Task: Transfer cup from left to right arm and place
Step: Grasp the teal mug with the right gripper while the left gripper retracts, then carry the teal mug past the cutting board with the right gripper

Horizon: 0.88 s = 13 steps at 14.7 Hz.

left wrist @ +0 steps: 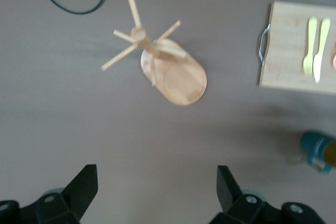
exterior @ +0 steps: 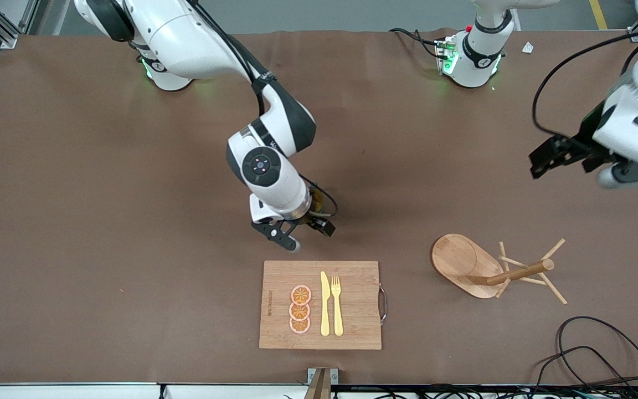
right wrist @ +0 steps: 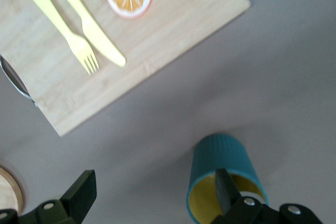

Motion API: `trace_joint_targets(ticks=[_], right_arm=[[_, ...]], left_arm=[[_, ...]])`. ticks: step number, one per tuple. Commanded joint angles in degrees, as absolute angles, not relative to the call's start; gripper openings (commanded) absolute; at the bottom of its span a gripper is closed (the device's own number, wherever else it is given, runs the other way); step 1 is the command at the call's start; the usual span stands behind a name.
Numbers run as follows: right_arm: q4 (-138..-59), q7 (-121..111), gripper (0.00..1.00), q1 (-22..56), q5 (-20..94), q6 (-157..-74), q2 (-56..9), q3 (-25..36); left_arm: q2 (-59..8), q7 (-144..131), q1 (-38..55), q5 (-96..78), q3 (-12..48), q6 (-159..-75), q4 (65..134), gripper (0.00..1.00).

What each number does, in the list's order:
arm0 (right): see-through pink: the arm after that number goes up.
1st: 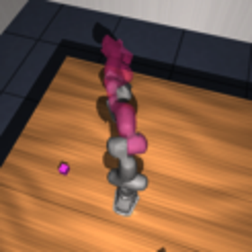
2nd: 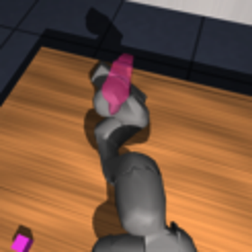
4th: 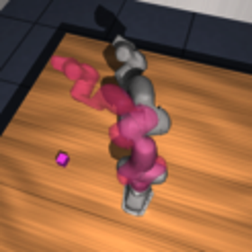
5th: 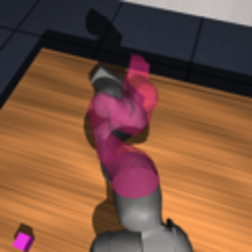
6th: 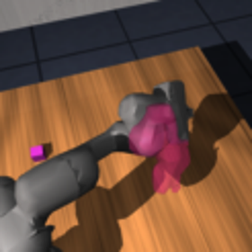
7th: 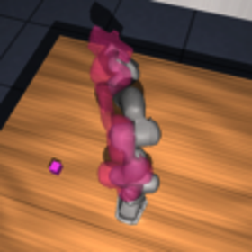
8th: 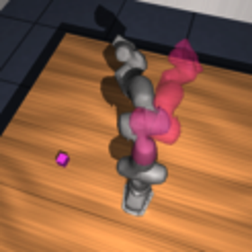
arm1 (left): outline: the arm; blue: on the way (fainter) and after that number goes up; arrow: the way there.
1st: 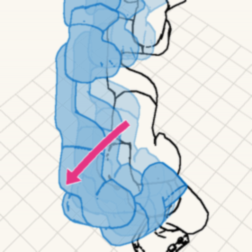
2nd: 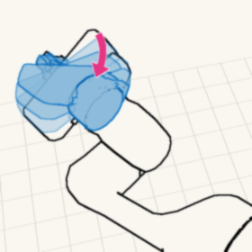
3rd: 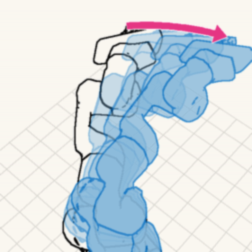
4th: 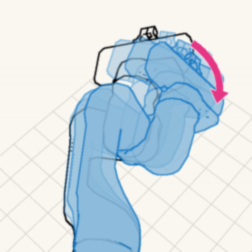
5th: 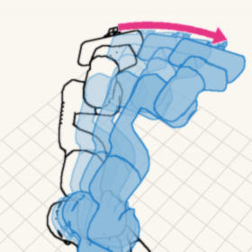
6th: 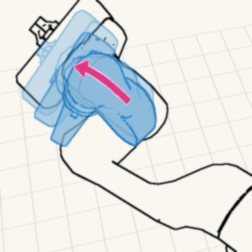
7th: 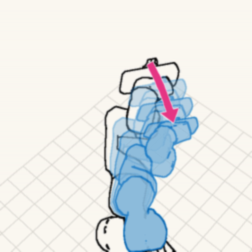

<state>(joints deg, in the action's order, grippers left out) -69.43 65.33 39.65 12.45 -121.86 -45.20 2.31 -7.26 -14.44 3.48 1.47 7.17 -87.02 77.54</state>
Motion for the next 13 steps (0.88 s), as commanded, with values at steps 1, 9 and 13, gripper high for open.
trace_joint_targets(ticks=[1, 9, 13], right_arm=[[-70.0, 66.2, 1.00, 41.5, 13.3, -121.8, -45.8, 2.6], [-75.9, 64.2, 0.84, 43.0, 11.5, -126.0, -46.8, 2.6], [-77.1, 59.5, 0.21, 42.4, 11.8, -125.2, -46.5, 2.6]], left_arm=[[0.8, -10.4, 2.2, -0.7, 5.5, -86.6, 86.9, 1.00], [9.8, -9.8, -2.0, -0.6, 8.2, -86.4, 96.4, 1.00], [10.1, -9.8, -1.7, -0.4, 7.6, -85.7, 96.3, 1.00]])
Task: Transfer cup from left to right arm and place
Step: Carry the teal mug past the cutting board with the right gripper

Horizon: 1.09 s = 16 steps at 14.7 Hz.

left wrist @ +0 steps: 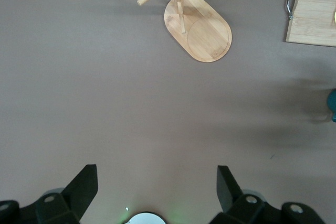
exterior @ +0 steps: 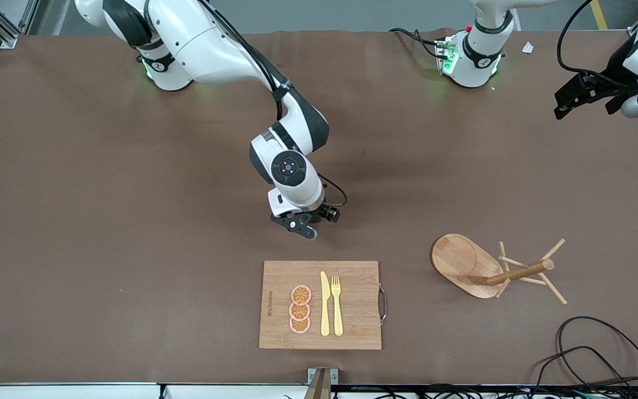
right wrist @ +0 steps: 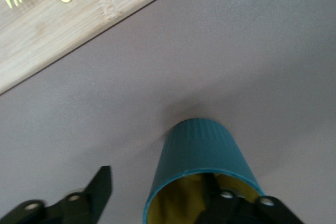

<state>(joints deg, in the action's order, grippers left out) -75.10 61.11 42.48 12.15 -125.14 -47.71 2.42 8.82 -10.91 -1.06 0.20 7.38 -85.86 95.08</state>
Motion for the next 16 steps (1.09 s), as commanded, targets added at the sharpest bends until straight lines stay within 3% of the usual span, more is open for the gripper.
trace_joint_targets(ticks=[1, 6, 10, 16], right_arm=[[-77.1, 59.3, 0.17, 42.3, 11.8, -124.7, -46.4, 2.6], [-77.0, 59.0, 0.01, 42.1, 11.6, -124.5, -46.2, 2.7], [-76.4, 52.8, 0.00, 38.6, 11.6, -123.9, -44.2, 3.1], [-75.1, 27.1, 0.00, 26.0, 11.2, -113.4, -39.2, 5.0]], left_arm=[[10.2, -9.8, -1.1, -0.1, 7.5, -85.4, 96.2, 1.00], [9.8, -9.8, -0.6, 0.1, 7.5, -84.8, 95.9, 1.00], [9.0, -8.4, -0.9, 0.0, 7.6, -84.9, 95.6, 1.00], [7.8, -3.3, -1.1, 0.0, 7.5, -84.6, 94.0, 1.00]])
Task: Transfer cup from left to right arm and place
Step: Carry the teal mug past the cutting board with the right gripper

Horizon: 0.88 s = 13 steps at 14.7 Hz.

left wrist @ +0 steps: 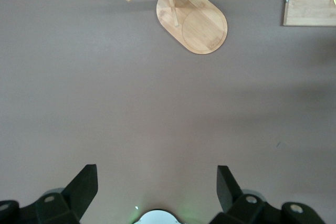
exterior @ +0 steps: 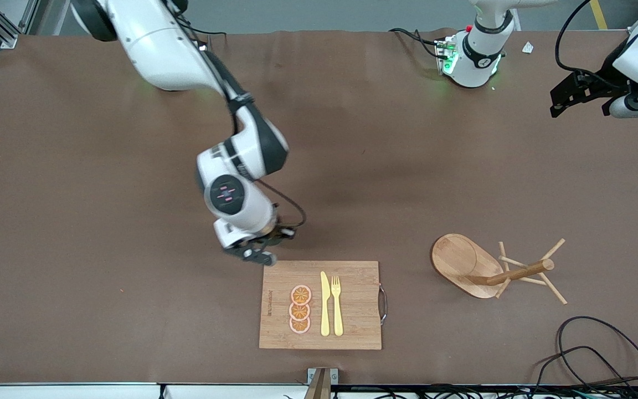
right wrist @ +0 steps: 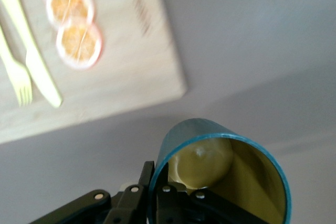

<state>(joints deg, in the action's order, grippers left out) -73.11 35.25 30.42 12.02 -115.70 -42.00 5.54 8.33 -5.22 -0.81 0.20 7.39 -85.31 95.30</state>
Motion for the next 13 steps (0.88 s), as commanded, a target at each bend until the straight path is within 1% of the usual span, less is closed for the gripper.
trace_joint_targets(ticks=[1, 4, 6, 8, 10, 11, 13], right_arm=[[-75.1, 22.3, 0.00, 23.6, 10.6, -112.4, -39.0, 5.4], [-76.9, 7.7, 0.00, 16.5, 6.8, -112.6, -38.8, 5.8], [-79.4, -3.0, 0.00, 11.4, 6.7, -113.8, -38.4, 5.7], [-83.6, -12.4, 0.00, 7.1, 6.7, -117.6, -37.8, 5.7], [-87.9, -19.0, 0.00, 4.4, 6.7, -123.2, -37.3, 5.7], [-89.3, -22.3, 0.00, 3.1, 6.8, -125.5, -37.3, 5.6], [-90.9, -26.1, 0.01, 1.4, 6.9, -127.5, -37.6, 5.6]], left_arm=[[7.7, -3.3, -1.2, 0.0, 7.5, -84.7, 93.9, 1.00], [7.5, -3.3, -1.3, 0.0, 7.4, -84.8, 93.2, 1.00], [7.4, -3.3, -1.4, 0.1, 7.4, -84.8, 93.1, 1.00], [7.4, -3.3, -2.4, 0.0, 7.4, -84.7, 93.0, 1.00], [7.3, -3.3, -2.5, 0.1, 7.4, -84.7, 92.9, 1.00], [7.3, -3.4, -2.5, 0.1, 7.3, -84.7, 92.9, 1.00], [6.8, -3.4, -2.7, 0.1, 7.3, -84.7, 92.7, 1.00]])
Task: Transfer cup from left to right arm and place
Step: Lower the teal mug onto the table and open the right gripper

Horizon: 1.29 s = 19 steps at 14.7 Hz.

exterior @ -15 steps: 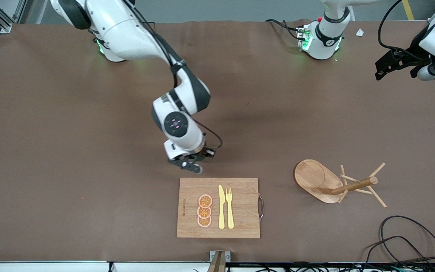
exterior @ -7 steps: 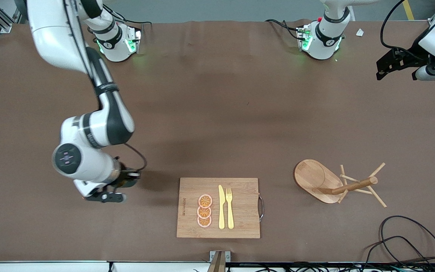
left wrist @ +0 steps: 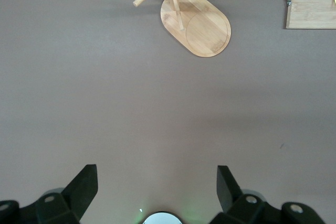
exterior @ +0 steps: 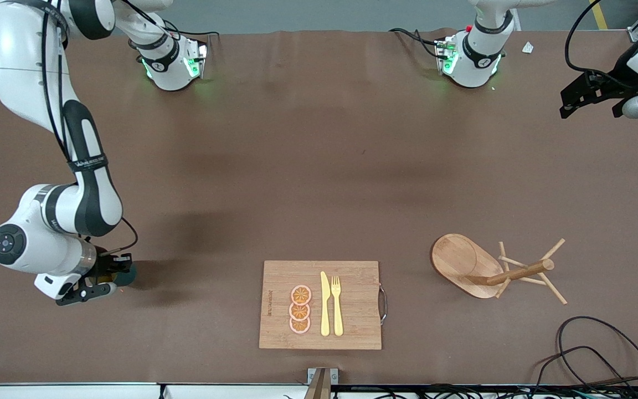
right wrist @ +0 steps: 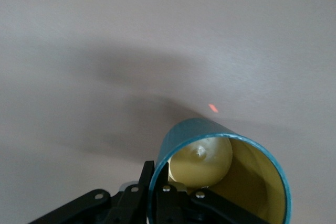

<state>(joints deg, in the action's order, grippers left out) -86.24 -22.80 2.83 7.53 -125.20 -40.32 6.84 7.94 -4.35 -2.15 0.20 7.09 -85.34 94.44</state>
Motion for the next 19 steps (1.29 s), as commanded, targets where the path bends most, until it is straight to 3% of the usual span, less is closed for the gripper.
trace_joint_targets(ticks=[1, 2, 3, 5, 6, 13, 19], right_arm=[[-90.9, -26.1, 0.02, 1.4, 6.9, -127.4, -37.5, 5.6], [-90.8, -26.1, 0.07, 1.7, 6.9, -127.3, -37.5, 5.6], [-90.4, -25.6, 0.27, 2.0, 6.8, -127.1, -37.5, 5.6], [-89.3, -25.3, 0.92, 2.2, 7.1, -127.0, -37.4, 5.6], [-88.3, -25.5, 1.00, 2.0, 7.0, -126.8, -37.0, 5.5], [-87.6, -21.7, 1.00, 1.8, 6.3, -118.0, -22.9, 5.9], [-87.5, -13.5, 1.00, 1.8, 1.9, -105.7, -9.1, 6.2]], left_arm=[[6.4, -3.7, -2.7, 0.1, 7.3, -84.7, 92.0, 1.00], [5.8, -3.7, -2.7, 0.1, 7.3, -84.7, 91.4, 1.00], [5.5, -3.7, -2.8, 0.1, 7.3, -84.7, 90.6, 1.00], [5.3, -3.3, -2.8, 0.2, 7.3, -84.7, 89.7, 1.00], [5.3, -3.6, -2.8, 0.2, 7.3, -84.7, 89.0, 1.00], [4.7, -3.7, -3.8, 0.9, 7.3, -84.4, 88.9, 1.00], [4.7, -3.5, -4.7, 0.9, 7.3, -84.4, 88.9, 1.00]])
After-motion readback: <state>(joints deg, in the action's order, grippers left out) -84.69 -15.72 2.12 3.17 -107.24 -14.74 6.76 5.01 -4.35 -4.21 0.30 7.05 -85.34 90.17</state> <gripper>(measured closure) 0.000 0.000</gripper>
